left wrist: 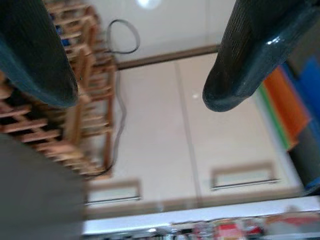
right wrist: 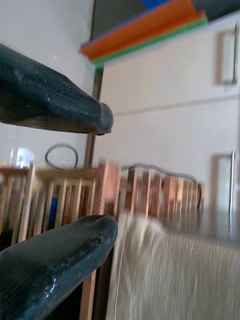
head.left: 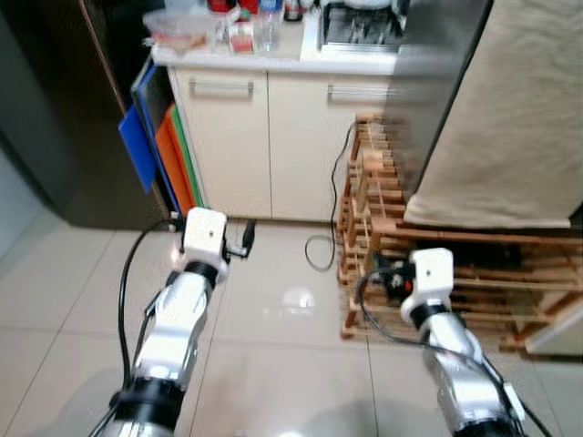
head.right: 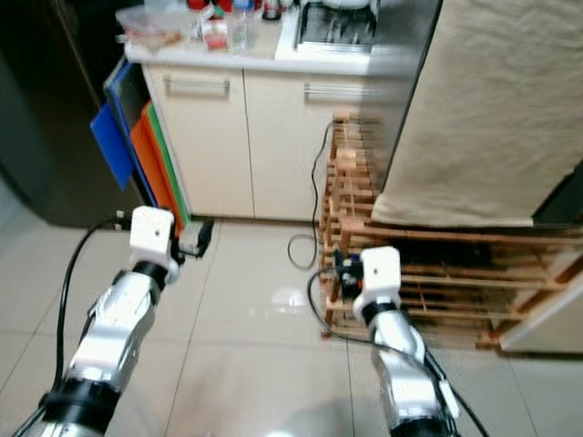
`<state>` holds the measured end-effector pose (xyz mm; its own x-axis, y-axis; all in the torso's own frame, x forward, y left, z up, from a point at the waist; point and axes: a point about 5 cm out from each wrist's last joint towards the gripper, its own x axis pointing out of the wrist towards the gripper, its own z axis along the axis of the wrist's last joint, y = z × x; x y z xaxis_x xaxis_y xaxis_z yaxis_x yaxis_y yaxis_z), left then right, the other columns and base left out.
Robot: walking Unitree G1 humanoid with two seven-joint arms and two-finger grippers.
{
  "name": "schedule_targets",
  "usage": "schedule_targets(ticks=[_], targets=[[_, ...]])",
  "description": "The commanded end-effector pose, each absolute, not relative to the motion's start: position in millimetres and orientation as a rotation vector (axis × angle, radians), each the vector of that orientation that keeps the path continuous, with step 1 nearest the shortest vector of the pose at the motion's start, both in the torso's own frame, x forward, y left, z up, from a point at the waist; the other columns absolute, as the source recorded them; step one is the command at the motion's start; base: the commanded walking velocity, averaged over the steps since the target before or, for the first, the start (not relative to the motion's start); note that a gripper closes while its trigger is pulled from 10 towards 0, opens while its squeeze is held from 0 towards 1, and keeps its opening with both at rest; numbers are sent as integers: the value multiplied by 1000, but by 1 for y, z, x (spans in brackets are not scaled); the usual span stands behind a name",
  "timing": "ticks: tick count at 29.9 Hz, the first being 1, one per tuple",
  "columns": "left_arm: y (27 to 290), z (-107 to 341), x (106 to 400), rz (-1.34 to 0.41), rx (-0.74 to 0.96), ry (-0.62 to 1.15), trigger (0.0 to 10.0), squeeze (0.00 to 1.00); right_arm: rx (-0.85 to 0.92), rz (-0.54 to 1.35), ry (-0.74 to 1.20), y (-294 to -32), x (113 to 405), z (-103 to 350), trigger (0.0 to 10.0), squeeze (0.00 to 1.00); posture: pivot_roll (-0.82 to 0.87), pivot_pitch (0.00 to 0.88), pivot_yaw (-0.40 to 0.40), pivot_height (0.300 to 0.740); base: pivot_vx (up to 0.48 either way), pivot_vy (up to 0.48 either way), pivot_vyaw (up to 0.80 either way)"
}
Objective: Restocking fridge
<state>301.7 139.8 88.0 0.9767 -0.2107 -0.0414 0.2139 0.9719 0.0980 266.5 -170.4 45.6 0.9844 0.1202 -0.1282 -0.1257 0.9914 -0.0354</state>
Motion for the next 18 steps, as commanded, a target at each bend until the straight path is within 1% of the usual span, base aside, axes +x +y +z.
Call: schedule_targets(ticks=[1,2,7,13,18], targets=[[132,93,303,-249,85,15,10000,0,-32,101,126,-176,269,47,10000,39,-37,0,16,740,304,371,-563],[132,93,303,-249,85,15,10000,0,-32,101,126,-176,269,47,10000,39,-37,0,16,740,304,371,-563],[133,93,304,-268,59,15,10000,0,-30,98,119,-176,272,48,10000,35,-37,0,16,740,0,473,-566],[134,89,304,-263,82,43,10000,0,-29,97,122,-176,273,48,10000,35,-35,0,13,740,0,480,-565],[135,89,305,-252,111,40,10000,0,-25,98,127,-176,274,47,10000,39,-34,0,14,740,0,0,-564]])
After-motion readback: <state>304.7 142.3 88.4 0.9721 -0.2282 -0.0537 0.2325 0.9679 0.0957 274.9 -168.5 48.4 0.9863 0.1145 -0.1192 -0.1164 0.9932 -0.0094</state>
